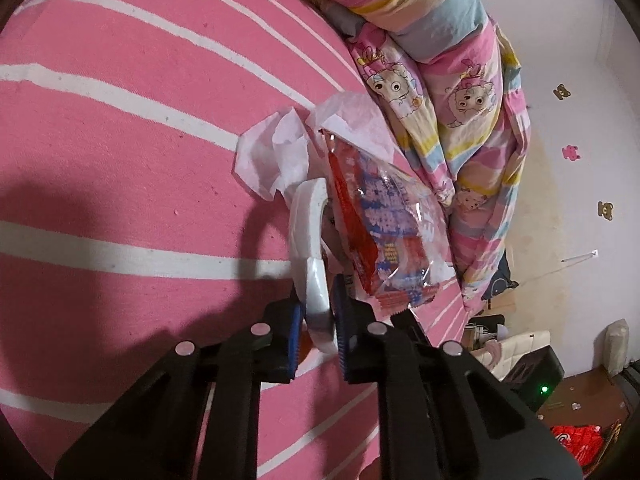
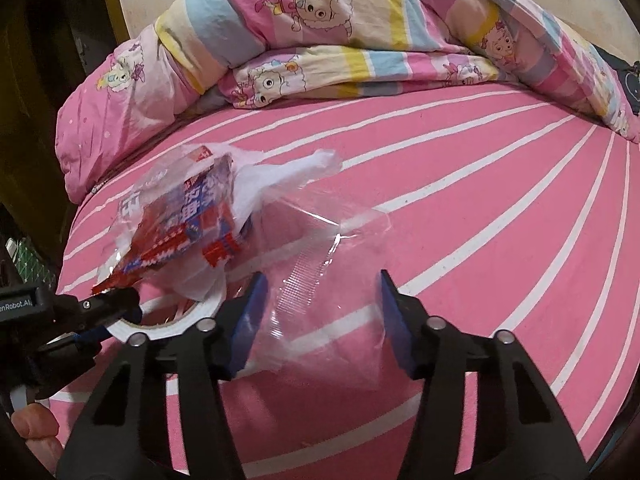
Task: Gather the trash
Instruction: 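Grasp the white tape roll with the left tool while the right tool grasps the clear plastic bag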
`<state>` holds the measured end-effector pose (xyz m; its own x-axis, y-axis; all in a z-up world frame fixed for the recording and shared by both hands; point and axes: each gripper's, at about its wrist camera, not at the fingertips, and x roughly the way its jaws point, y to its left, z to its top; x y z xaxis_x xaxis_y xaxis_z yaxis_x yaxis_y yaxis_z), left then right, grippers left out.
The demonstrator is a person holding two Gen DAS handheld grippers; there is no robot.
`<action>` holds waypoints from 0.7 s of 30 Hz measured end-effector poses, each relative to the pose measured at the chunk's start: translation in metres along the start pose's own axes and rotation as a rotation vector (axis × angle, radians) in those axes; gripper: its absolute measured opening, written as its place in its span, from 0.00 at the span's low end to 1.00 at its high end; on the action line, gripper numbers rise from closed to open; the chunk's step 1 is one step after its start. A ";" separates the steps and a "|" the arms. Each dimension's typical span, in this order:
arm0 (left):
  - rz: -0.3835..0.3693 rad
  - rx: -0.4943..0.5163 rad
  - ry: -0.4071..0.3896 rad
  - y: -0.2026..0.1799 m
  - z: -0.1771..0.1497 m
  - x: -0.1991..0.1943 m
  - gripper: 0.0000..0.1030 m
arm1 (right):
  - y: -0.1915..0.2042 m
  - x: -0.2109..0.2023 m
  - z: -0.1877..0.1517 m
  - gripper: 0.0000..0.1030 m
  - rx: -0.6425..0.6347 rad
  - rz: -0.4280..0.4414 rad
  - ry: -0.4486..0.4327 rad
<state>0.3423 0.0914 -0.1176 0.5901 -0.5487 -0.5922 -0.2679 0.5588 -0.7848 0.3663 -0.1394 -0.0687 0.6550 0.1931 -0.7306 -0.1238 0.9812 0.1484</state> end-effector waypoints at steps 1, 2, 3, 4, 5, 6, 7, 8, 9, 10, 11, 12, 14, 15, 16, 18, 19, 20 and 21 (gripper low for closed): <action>0.001 0.006 -0.003 0.000 0.000 -0.002 0.13 | 0.000 -0.001 0.000 0.48 0.001 0.003 0.000; 0.004 0.013 -0.007 -0.001 0.000 -0.004 0.13 | 0.000 -0.002 0.002 0.47 0.002 0.005 -0.004; 0.009 0.022 -0.012 -0.002 0.000 -0.006 0.13 | -0.001 -0.004 0.002 0.45 0.004 0.007 -0.011; 0.016 0.036 -0.023 -0.004 0.000 -0.010 0.13 | -0.001 -0.004 0.002 0.44 0.004 0.007 -0.011; 0.020 0.046 -0.032 -0.005 0.000 -0.012 0.13 | -0.001 -0.006 0.003 0.42 0.007 0.006 -0.018; 0.023 0.056 -0.040 -0.006 0.000 -0.014 0.13 | -0.001 -0.008 0.003 0.38 0.010 0.006 -0.025; 0.029 0.072 -0.053 -0.008 0.001 -0.018 0.13 | -0.001 -0.011 0.004 0.36 0.013 0.006 -0.035; 0.037 0.087 -0.066 -0.010 0.001 -0.022 0.13 | -0.001 -0.013 0.005 0.33 0.016 0.005 -0.042; 0.042 0.102 -0.079 -0.012 0.001 -0.025 0.13 | -0.001 -0.014 0.005 0.32 0.018 0.007 -0.046; 0.048 0.120 -0.093 -0.014 0.001 -0.030 0.13 | -0.001 -0.016 0.006 0.31 0.019 0.009 -0.048; 0.053 0.136 -0.105 -0.017 0.001 -0.033 0.13 | -0.001 -0.018 0.007 0.30 0.017 0.014 -0.049; 0.054 0.147 -0.113 -0.018 0.000 -0.036 0.13 | -0.001 -0.019 0.007 0.29 0.017 0.016 -0.050; 0.064 0.185 -0.139 -0.023 -0.002 -0.043 0.13 | -0.003 -0.024 0.009 0.27 0.020 0.023 -0.054; 0.069 0.199 -0.150 -0.025 -0.003 -0.046 0.13 | -0.003 -0.027 0.009 0.27 0.021 0.026 -0.058; 0.074 0.220 -0.162 -0.028 -0.004 -0.050 0.13 | -0.003 -0.029 0.010 0.27 0.021 0.025 -0.064; 0.082 0.254 -0.184 -0.033 -0.007 -0.056 0.12 | -0.003 -0.035 0.009 0.26 0.027 0.021 -0.076; 0.088 0.274 -0.201 -0.037 -0.010 -0.061 0.12 | -0.004 -0.038 0.009 0.26 0.031 0.021 -0.082; 0.094 0.293 -0.214 -0.040 -0.012 -0.064 0.12 | -0.004 -0.040 0.009 0.26 0.037 0.022 -0.087; 0.101 0.311 -0.226 -0.042 -0.014 -0.068 0.11 | -0.006 -0.044 0.008 0.26 0.045 0.021 -0.094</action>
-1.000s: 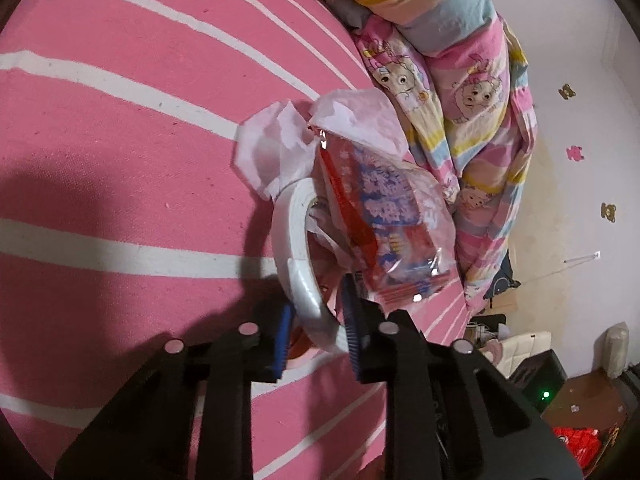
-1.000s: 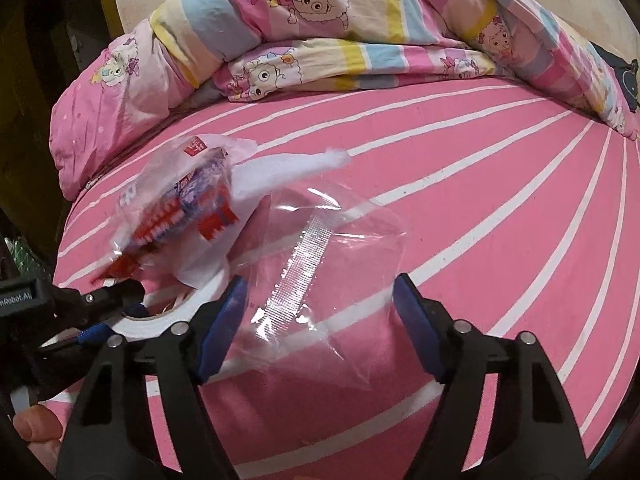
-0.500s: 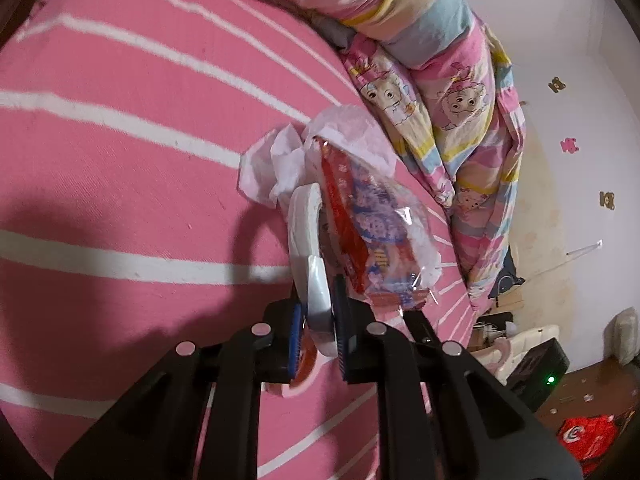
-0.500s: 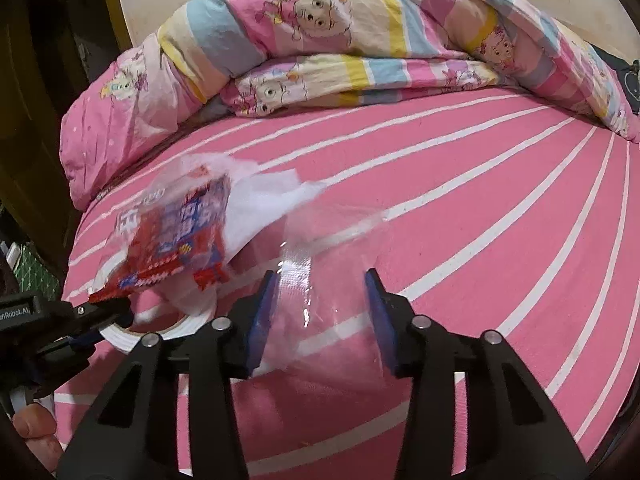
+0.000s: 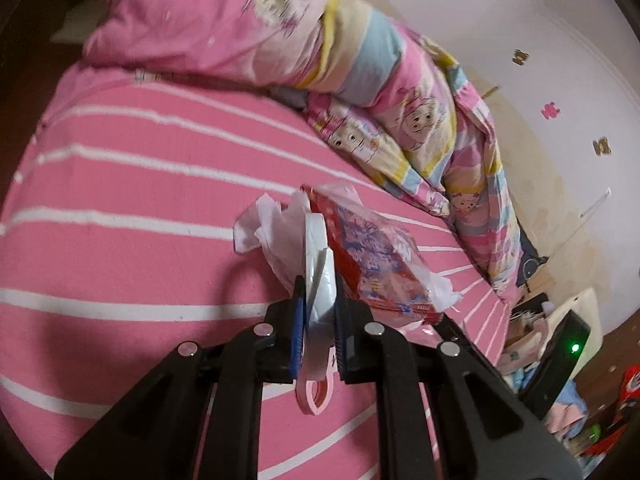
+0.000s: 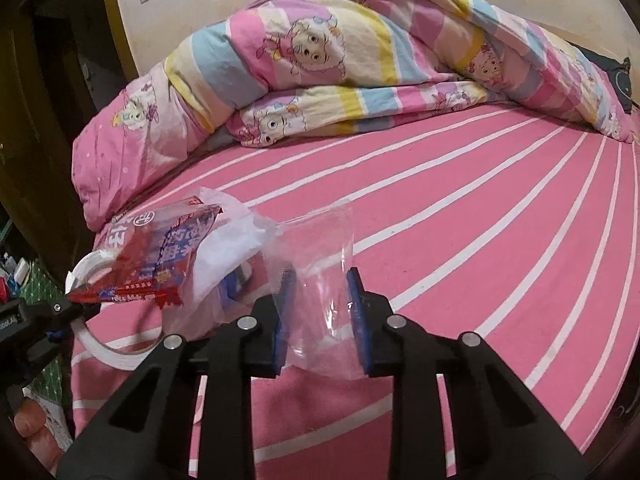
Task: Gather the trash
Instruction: 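Grasp the white tape roll with the left tool while the right tool grasps the clear plastic bag, then lift the tape roll and plastic bag and carry them over the trash bin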
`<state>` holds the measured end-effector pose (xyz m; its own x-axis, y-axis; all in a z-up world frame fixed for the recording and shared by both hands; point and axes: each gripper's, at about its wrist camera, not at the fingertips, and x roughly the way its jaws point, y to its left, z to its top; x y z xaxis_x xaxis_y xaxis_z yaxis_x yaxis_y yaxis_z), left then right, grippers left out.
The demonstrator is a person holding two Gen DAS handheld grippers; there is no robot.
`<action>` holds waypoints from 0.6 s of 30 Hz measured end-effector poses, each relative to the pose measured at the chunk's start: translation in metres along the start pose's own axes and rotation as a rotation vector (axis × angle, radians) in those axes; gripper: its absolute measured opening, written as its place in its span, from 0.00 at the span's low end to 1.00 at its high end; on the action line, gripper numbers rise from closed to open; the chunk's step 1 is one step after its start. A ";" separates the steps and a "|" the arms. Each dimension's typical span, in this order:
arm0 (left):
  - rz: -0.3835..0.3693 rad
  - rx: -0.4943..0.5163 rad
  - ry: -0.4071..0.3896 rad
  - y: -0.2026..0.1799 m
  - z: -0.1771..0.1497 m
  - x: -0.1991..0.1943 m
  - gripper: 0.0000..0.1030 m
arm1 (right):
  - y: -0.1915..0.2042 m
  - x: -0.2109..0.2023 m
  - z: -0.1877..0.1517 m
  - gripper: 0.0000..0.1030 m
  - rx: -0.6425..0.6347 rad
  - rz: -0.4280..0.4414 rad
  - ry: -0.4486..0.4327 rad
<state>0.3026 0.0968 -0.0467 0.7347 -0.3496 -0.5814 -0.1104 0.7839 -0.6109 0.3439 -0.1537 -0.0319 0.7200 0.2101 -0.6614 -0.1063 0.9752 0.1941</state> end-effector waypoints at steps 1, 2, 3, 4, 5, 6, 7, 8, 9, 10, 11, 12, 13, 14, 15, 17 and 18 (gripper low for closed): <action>0.016 0.026 -0.015 -0.003 -0.001 -0.005 0.11 | 0.000 -0.004 -0.001 0.26 0.000 -0.007 -0.008; 0.041 0.057 -0.033 -0.007 -0.003 -0.011 0.11 | 0.001 -0.008 -0.002 0.26 -0.009 -0.016 -0.015; 0.054 0.079 -0.045 -0.010 -0.004 -0.015 0.11 | 0.002 -0.012 -0.003 0.25 -0.022 -0.027 -0.024; 0.073 0.112 -0.059 -0.014 -0.007 -0.021 0.11 | 0.004 -0.016 -0.004 0.25 -0.037 -0.040 -0.033; 0.096 0.144 -0.071 -0.017 -0.010 -0.026 0.11 | 0.007 -0.021 -0.006 0.25 -0.065 -0.059 -0.044; 0.113 0.162 -0.077 -0.018 -0.013 -0.029 0.11 | 0.009 -0.026 -0.007 0.25 -0.089 -0.081 -0.053; 0.135 0.184 -0.084 -0.020 -0.017 -0.033 0.11 | 0.010 -0.029 -0.009 0.25 -0.104 -0.092 -0.058; 0.147 0.198 -0.085 -0.020 -0.021 -0.037 0.11 | 0.011 -0.033 -0.011 0.25 -0.115 -0.101 -0.064; 0.148 0.202 -0.086 -0.020 -0.024 -0.040 0.11 | 0.008 -0.039 -0.013 0.25 -0.111 -0.097 -0.064; 0.145 0.204 -0.086 -0.018 -0.029 -0.046 0.11 | 0.004 -0.044 -0.015 0.25 -0.103 -0.093 -0.064; 0.137 0.203 -0.091 -0.018 -0.032 -0.051 0.11 | 0.003 -0.047 -0.016 0.25 -0.097 -0.091 -0.064; 0.130 0.202 -0.095 -0.018 -0.034 -0.054 0.11 | 0.000 -0.053 -0.019 0.25 -0.087 -0.084 -0.062; 0.118 0.199 -0.102 -0.018 -0.037 -0.060 0.11 | -0.003 -0.058 -0.022 0.25 -0.077 -0.078 -0.063; 0.112 0.194 -0.112 -0.017 -0.041 -0.067 0.11 | -0.005 -0.063 -0.023 0.25 -0.074 -0.081 -0.065; 0.107 0.187 -0.118 -0.016 -0.044 -0.073 0.11 | -0.006 -0.066 -0.025 0.25 -0.071 -0.083 -0.068; 0.095 0.174 -0.127 -0.016 -0.052 -0.083 0.11 | -0.011 -0.075 -0.029 0.25 -0.053 -0.081 -0.071; 0.090 0.167 -0.130 -0.015 -0.056 -0.088 0.11 | -0.014 -0.081 -0.032 0.25 -0.037 -0.071 -0.068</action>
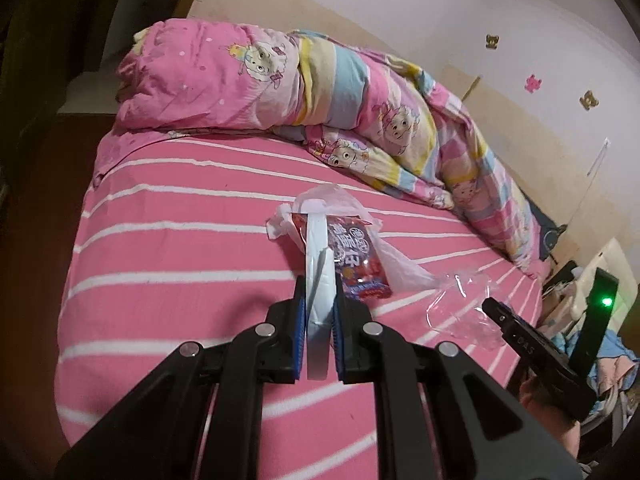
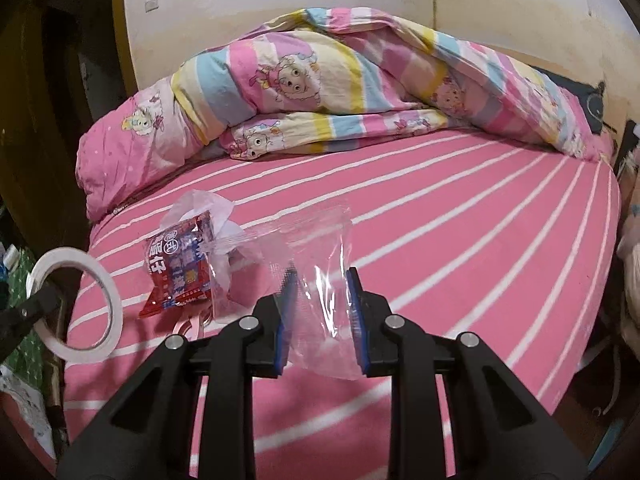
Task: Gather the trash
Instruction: 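Lift the tape roll and plastic bag and carry them over the trash bin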
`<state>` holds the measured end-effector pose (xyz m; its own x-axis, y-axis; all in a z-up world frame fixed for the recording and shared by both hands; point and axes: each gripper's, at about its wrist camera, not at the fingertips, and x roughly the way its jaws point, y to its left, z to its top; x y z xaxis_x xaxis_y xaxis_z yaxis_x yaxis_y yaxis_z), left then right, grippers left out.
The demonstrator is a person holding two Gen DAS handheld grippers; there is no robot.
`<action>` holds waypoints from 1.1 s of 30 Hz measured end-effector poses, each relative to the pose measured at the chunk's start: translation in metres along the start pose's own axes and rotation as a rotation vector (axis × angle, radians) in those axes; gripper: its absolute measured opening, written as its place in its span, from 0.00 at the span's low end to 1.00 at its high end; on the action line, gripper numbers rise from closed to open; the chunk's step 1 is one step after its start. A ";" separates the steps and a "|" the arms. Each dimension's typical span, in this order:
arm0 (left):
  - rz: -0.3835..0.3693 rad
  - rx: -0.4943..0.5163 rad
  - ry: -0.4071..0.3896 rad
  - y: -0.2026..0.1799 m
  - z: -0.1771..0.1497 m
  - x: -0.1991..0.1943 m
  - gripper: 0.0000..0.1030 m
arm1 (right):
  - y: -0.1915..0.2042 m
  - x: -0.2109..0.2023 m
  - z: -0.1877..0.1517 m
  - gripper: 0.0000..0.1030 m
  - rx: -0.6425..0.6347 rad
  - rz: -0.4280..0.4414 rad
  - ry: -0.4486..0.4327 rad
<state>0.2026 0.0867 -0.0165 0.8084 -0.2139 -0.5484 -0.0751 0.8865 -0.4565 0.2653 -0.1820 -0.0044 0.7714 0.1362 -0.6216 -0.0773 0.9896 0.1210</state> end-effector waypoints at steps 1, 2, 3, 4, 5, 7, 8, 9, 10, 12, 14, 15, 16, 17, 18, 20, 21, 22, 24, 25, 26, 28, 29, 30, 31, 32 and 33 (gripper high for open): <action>-0.008 -0.012 0.001 0.001 -0.004 -0.006 0.11 | -0.003 -0.006 -0.003 0.25 0.019 0.015 0.003; -0.015 -0.024 0.003 0.001 -0.008 -0.010 0.11 | -0.006 -0.011 -0.007 0.25 0.032 0.027 0.004; -0.018 -0.035 0.003 0.001 -0.012 -0.015 0.11 | -0.007 -0.017 -0.011 0.25 0.035 0.034 0.004; -0.019 -0.047 0.004 0.001 -0.018 -0.020 0.11 | -0.008 -0.024 -0.016 0.25 0.034 0.042 0.004; -0.021 -0.053 0.005 0.001 -0.022 -0.025 0.11 | -0.009 -0.031 -0.021 0.25 0.032 0.053 0.003; -0.032 -0.060 0.008 -0.002 -0.032 -0.033 0.11 | -0.010 -0.042 -0.029 0.25 0.028 0.070 -0.001; -0.034 -0.060 0.008 -0.004 -0.036 -0.038 0.11 | -0.011 -0.053 -0.037 0.25 0.019 0.081 -0.007; -0.034 -0.058 0.008 -0.006 -0.040 -0.042 0.11 | -0.011 -0.060 -0.041 0.25 0.014 0.092 -0.015; -0.034 -0.056 0.009 -0.008 -0.045 -0.047 0.11 | -0.012 -0.067 -0.046 0.25 0.008 0.102 -0.025; -0.032 -0.064 0.010 -0.012 -0.057 -0.058 0.11 | -0.013 -0.083 -0.056 0.25 -0.004 0.120 -0.054; -0.028 -0.074 0.005 -0.016 -0.067 -0.069 0.11 | -0.013 -0.101 -0.066 0.25 -0.021 0.138 -0.092; -0.029 -0.080 0.001 -0.018 -0.071 -0.074 0.11 | -0.014 -0.109 -0.070 0.25 -0.030 0.144 -0.109; -0.038 -0.092 -0.006 -0.021 -0.077 -0.084 0.11 | -0.015 -0.120 -0.076 0.25 -0.041 0.150 -0.130; -0.043 -0.096 -0.014 -0.024 -0.080 -0.091 0.11 | -0.017 -0.128 -0.079 0.25 -0.047 0.152 -0.147; -0.046 -0.098 -0.019 -0.026 -0.082 -0.097 0.11 | -0.020 -0.137 -0.082 0.25 -0.045 0.157 -0.160; -0.062 -0.102 -0.046 -0.036 -0.085 -0.117 0.11 | -0.029 -0.154 -0.085 0.25 -0.017 0.177 -0.180; -0.072 -0.104 -0.058 -0.041 -0.086 -0.126 0.11 | -0.034 -0.164 -0.087 0.25 0.006 0.189 -0.188; -0.086 -0.105 -0.069 -0.047 -0.087 -0.135 0.11 | -0.040 -0.173 -0.088 0.25 0.031 0.202 -0.196; -0.116 -0.099 -0.092 -0.060 -0.087 -0.153 0.11 | -0.053 -0.190 -0.088 0.25 0.079 0.221 -0.212; -0.128 -0.092 -0.102 -0.067 -0.086 -0.161 0.11 | -0.060 -0.202 -0.089 0.25 0.106 0.230 -0.224; -0.143 -0.084 -0.111 -0.076 -0.086 -0.168 0.11 | -0.065 -0.209 -0.089 0.25 0.122 0.234 -0.234; -0.170 -0.067 -0.122 -0.091 -0.085 -0.179 0.11 | -0.075 -0.225 -0.089 0.25 0.152 0.239 -0.255; -0.186 -0.059 -0.126 -0.101 -0.085 -0.184 0.11 | -0.082 -0.236 -0.089 0.25 0.172 0.243 -0.270; -0.204 -0.050 -0.126 -0.110 -0.085 -0.188 0.11 | -0.086 -0.241 -0.089 0.25 0.183 0.244 -0.278; -0.217 -0.043 -0.126 -0.116 -0.086 -0.190 0.11 | -0.091 -0.248 -0.090 0.25 0.194 0.243 -0.289; -0.232 -0.037 -0.125 -0.124 -0.087 -0.193 0.11 | -0.098 -0.257 -0.091 0.25 0.207 0.238 -0.304; -0.246 -0.030 -0.122 -0.131 -0.088 -0.195 0.11 | -0.102 -0.261 -0.092 0.25 0.214 0.234 -0.312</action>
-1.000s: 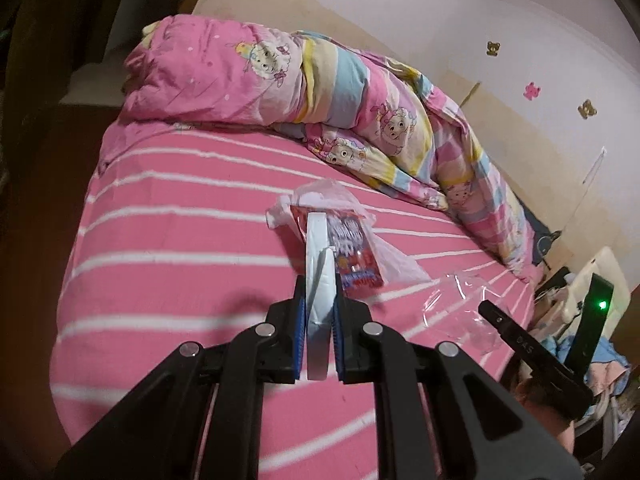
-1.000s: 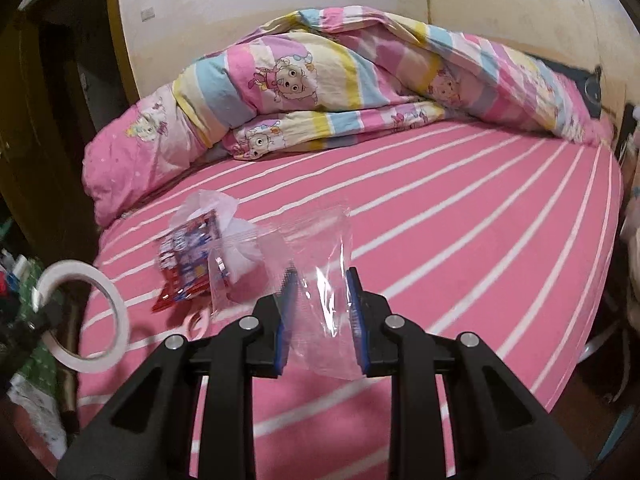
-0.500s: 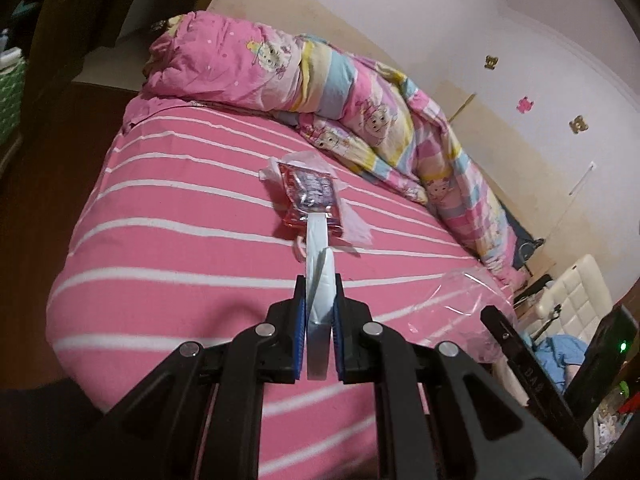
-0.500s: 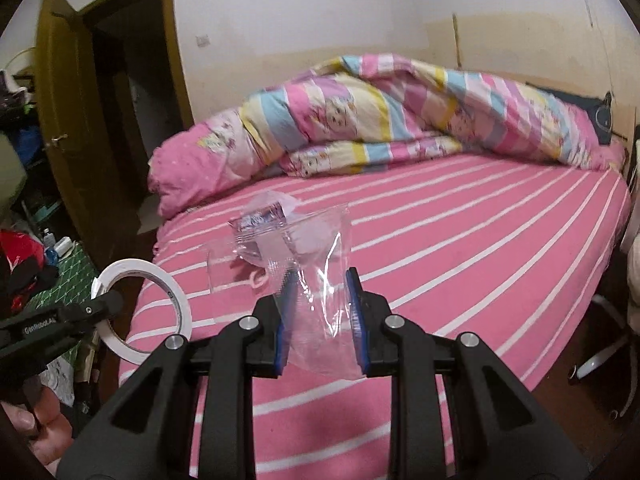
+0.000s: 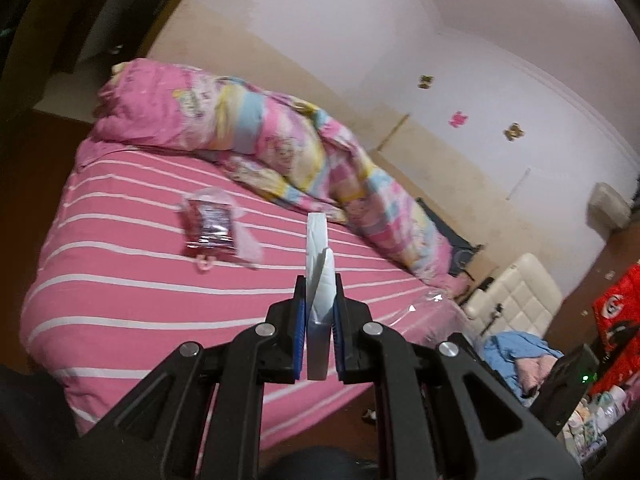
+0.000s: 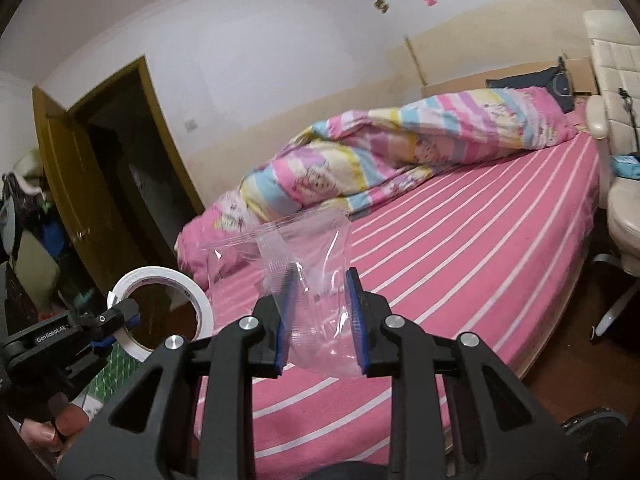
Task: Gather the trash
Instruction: 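Lift the tape roll and plastic bag and carry them over the trash bin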
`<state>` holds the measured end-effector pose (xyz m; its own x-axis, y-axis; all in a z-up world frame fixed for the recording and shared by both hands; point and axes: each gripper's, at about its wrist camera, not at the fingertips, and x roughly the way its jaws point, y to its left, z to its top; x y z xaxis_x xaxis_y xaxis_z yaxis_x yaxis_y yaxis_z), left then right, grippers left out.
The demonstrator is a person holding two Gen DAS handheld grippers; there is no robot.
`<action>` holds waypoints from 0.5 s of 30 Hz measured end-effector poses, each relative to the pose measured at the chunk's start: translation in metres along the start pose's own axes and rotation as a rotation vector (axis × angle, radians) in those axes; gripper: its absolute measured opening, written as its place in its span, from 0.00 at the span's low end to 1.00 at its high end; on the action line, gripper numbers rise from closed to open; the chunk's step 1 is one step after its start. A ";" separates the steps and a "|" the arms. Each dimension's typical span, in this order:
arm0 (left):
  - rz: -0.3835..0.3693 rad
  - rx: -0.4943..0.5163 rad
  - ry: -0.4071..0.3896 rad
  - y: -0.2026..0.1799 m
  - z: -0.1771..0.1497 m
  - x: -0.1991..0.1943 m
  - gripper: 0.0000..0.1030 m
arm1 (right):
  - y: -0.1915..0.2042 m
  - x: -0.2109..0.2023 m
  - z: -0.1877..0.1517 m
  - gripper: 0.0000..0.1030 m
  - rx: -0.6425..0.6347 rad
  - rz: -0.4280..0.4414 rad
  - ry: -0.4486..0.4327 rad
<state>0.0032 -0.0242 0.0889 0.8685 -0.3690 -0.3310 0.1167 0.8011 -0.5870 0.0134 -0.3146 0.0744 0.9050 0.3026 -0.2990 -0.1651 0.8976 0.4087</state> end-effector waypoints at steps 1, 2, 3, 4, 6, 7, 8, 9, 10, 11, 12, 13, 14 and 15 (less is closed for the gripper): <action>-0.018 0.010 0.007 -0.010 -0.002 0.000 0.11 | -0.004 -0.007 0.001 0.25 0.007 -0.006 -0.009; -0.031 0.016 0.013 -0.018 -0.004 0.000 0.11 | -0.010 -0.016 0.001 0.25 0.016 -0.016 -0.020; -0.042 0.022 0.019 -0.024 -0.007 0.000 0.11 | -0.014 -0.022 0.001 0.25 0.022 -0.023 -0.026; -0.065 0.033 0.034 -0.035 -0.011 0.001 0.11 | -0.019 -0.029 0.001 0.25 0.031 -0.031 -0.031; -0.091 0.048 0.055 -0.048 -0.017 0.003 0.11 | -0.034 -0.045 0.001 0.25 0.050 -0.059 -0.037; -0.109 0.060 0.074 -0.056 -0.022 0.006 0.11 | -0.041 -0.052 -0.001 0.25 0.057 -0.074 -0.036; -0.122 0.073 0.091 -0.063 -0.026 0.009 0.11 | -0.046 -0.055 -0.002 0.25 0.060 -0.086 -0.034; -0.134 0.085 0.110 -0.069 -0.032 0.013 0.11 | -0.055 -0.063 -0.004 0.25 0.064 -0.107 -0.030; -0.153 0.096 0.137 -0.077 -0.039 0.017 0.11 | -0.062 -0.069 -0.006 0.25 0.066 -0.126 -0.027; -0.171 0.104 0.163 -0.083 -0.046 0.021 0.11 | -0.070 -0.074 -0.009 0.25 0.067 -0.148 -0.022; -0.184 0.112 0.189 -0.089 -0.053 0.026 0.11 | -0.079 -0.081 -0.013 0.25 0.067 -0.173 -0.013; -0.198 0.129 0.223 -0.097 -0.063 0.033 0.11 | -0.089 -0.088 -0.017 0.25 0.066 -0.203 -0.003; -0.209 0.146 0.256 -0.103 -0.071 0.040 0.11 | -0.094 -0.091 -0.021 0.25 0.065 -0.220 0.004; -0.218 0.161 0.284 -0.110 -0.080 0.045 0.11 | -0.103 -0.097 -0.026 0.25 0.066 -0.248 0.018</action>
<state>-0.0085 -0.1662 0.0795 0.6494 -0.6365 -0.4161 0.3777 0.7449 -0.5500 -0.0681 -0.4284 0.0384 0.9075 0.0820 -0.4120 0.0873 0.9225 0.3760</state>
